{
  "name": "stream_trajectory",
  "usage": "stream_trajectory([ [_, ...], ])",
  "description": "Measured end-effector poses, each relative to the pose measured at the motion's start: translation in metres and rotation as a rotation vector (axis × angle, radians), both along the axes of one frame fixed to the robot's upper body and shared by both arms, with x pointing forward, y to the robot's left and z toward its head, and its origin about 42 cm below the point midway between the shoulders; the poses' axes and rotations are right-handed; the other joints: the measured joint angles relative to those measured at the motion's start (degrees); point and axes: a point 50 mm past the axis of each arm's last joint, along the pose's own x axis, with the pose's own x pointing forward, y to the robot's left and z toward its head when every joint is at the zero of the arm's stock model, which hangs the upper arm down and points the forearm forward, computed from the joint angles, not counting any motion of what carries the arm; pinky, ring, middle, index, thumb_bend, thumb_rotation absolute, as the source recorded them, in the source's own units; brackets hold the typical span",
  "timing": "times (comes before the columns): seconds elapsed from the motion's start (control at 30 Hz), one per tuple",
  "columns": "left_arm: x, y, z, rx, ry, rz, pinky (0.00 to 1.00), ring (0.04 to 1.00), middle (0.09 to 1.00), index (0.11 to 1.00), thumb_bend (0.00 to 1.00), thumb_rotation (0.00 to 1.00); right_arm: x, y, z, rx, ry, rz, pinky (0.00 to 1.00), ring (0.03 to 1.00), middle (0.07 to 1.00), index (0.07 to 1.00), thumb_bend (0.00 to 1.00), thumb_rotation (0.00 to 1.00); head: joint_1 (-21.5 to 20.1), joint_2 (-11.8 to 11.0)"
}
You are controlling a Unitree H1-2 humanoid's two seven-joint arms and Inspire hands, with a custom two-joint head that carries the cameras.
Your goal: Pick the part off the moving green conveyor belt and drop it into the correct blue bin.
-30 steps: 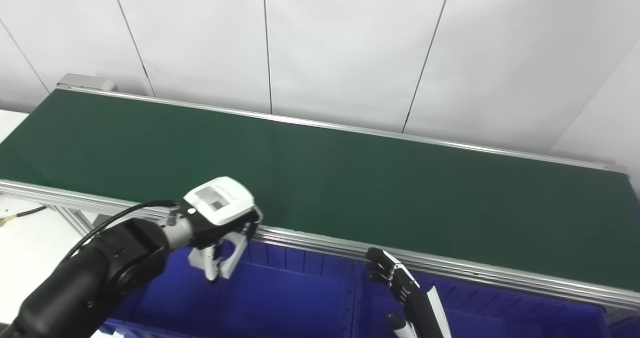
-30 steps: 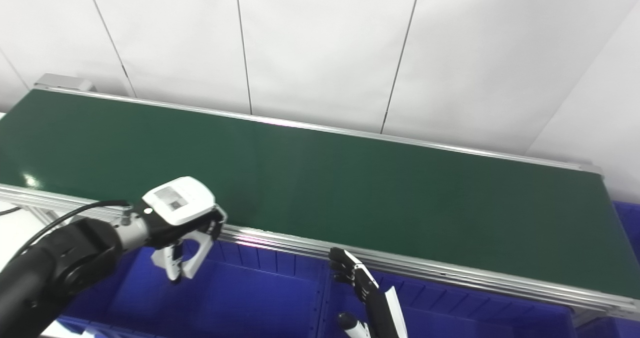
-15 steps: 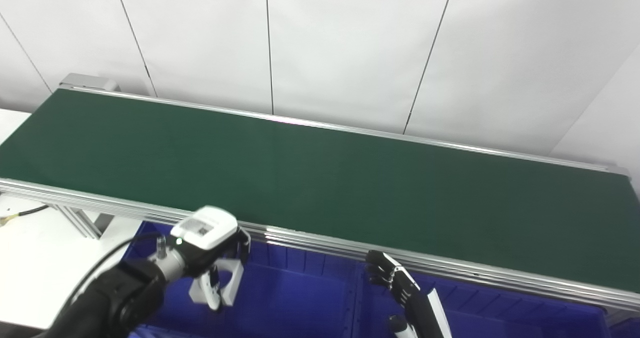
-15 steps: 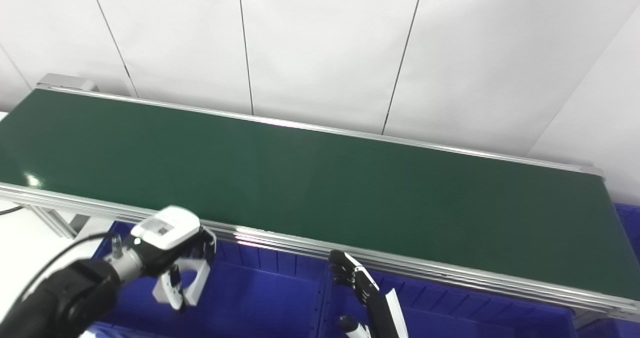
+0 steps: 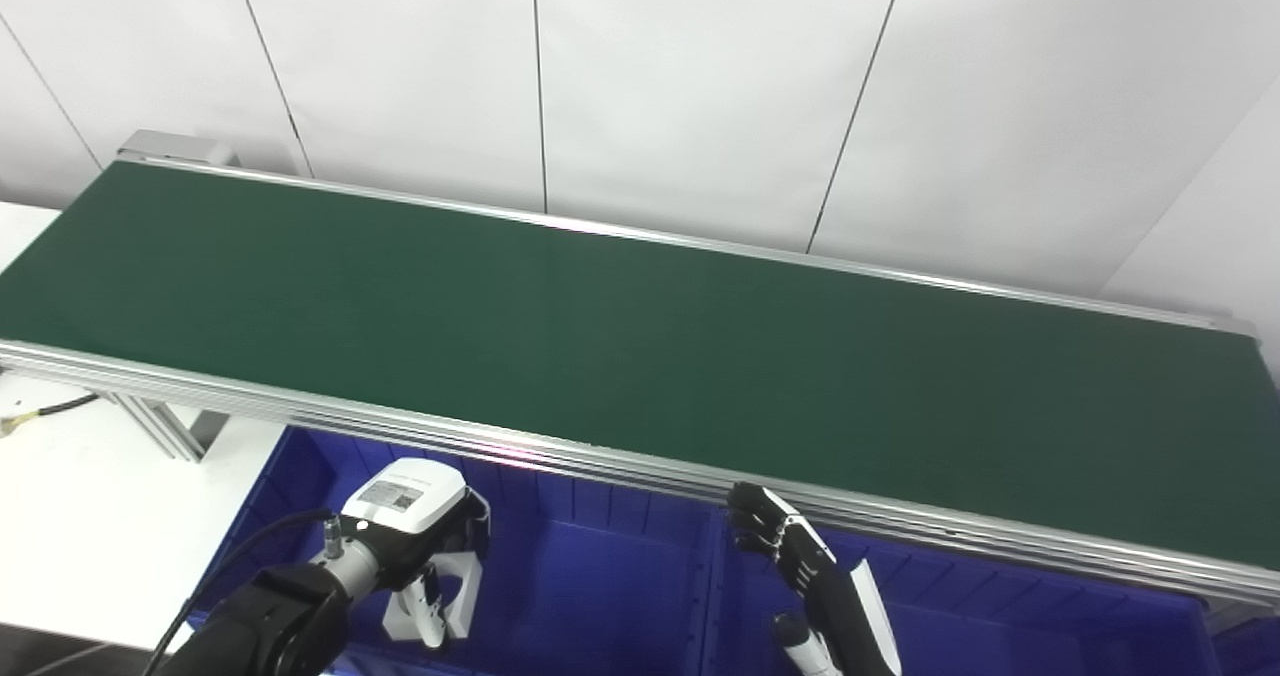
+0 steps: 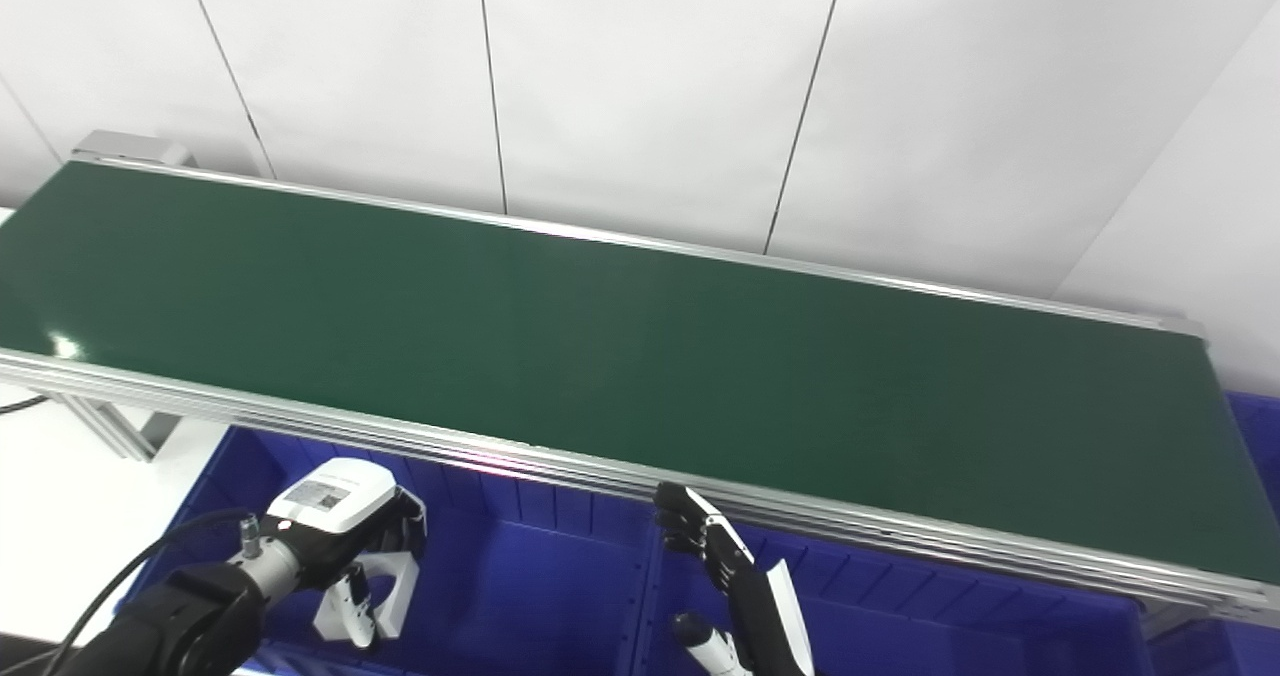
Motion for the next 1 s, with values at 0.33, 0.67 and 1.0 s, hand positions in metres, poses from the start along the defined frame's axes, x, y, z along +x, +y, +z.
stream_trajectory([
  [0.33, 0.000, -0.001, 0.002, -0.011, -0.029, -0.013, 0.56, 0.664, 0.682, 0.633, 0.98, 0.21, -0.001, 0.001, 0.001, 0.006, -0.001, -0.004, 0.76, 0.818, 0.839, 0.843, 0.91, 0.94, -0.2, -0.3],
  [0.67, 0.001, 0.002, 0.011, 0.008, -0.053, -0.067, 0.60, 0.691, 0.722, 0.688, 1.00, 0.29, -0.002, 0.002, 0.005, 0.009, -0.013, -0.007, 0.75, 0.814, 0.838, 0.844, 0.89, 0.94, -0.4, -0.3],
  [1.0, -0.001, -0.005, 0.023, -0.064, -0.073, -0.069, 0.58, 0.686, 0.715, 0.694, 1.00, 0.30, -0.001, 0.001, 0.003, 0.006, -0.008, -0.004, 0.75, 0.817, 0.838, 0.845, 0.90, 0.93, -0.5, -0.4],
])
